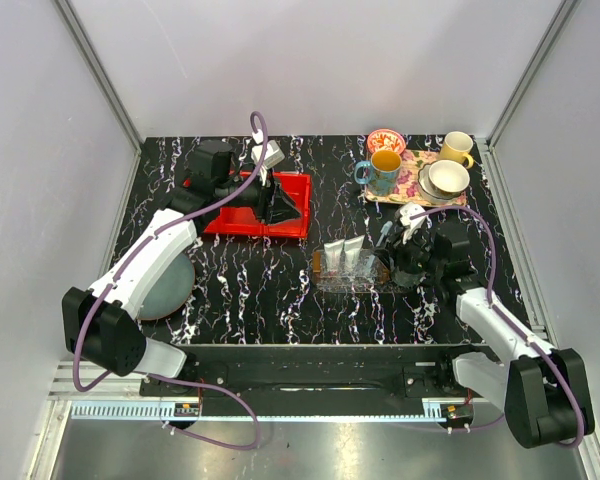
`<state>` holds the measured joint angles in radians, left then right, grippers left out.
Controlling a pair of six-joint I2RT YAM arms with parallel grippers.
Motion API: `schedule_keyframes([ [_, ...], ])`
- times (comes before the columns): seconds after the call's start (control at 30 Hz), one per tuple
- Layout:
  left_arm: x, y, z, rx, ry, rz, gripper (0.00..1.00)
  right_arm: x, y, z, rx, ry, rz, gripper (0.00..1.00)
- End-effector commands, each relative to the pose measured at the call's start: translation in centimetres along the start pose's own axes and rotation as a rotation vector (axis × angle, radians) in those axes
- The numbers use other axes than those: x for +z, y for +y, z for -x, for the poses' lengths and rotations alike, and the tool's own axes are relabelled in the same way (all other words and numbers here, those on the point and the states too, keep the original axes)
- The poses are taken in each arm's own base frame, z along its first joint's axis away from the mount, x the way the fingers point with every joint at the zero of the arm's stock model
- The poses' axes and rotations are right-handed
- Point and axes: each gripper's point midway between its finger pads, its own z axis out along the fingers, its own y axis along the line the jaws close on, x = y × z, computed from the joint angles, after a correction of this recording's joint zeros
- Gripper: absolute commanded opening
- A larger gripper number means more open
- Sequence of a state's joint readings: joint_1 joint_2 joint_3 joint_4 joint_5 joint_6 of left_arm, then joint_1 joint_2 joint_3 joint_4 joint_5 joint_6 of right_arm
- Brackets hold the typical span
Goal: Prepare toiletry sets of a toothbrush and toothpaste on the tray
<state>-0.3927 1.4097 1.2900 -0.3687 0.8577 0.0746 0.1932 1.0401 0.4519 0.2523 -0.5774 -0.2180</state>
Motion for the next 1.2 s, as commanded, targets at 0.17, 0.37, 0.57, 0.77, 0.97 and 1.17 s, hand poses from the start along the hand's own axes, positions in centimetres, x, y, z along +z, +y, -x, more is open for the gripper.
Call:
schedule_keyframes([
  [0.17,-1.0,-1.0,2.1,0.076,-0.051,-0.019,0.47,-0.5,-0.2,2.6,-0.062,-0.035,0.006,0.54],
  [0.37,-1.0,-1.1,2.0,0.075,-0.045,-0.024,0.47,-1.0,-0.1,2.8,-0.08,-0.012,0.002,0.54],
  [0.57,-1.1,-1.2,2.0,0.075,-0.047,-0.025,0.47,-1.6,-0.1,2.9,-0.095,0.013,-0.002,0.54],
  [0.77,-1.2,-1.4,2.0,0.076,-0.048,-0.025,0.47,-2.4,-0.1,2.5,-0.109,0.045,-0.021,0.55],
  [0.97,-1.7,-1.7,2.2,0.092,-0.048,-0.013,0.47,-3.8,-0.2,3.3,-0.146,0.072,-0.056,0.54],
  [1.17,-2.4,-1.9,2.5,0.111,-0.054,0.023,0.48,-6.1,0.4,5.3,-0.165,0.085,-0.079,0.54],
])
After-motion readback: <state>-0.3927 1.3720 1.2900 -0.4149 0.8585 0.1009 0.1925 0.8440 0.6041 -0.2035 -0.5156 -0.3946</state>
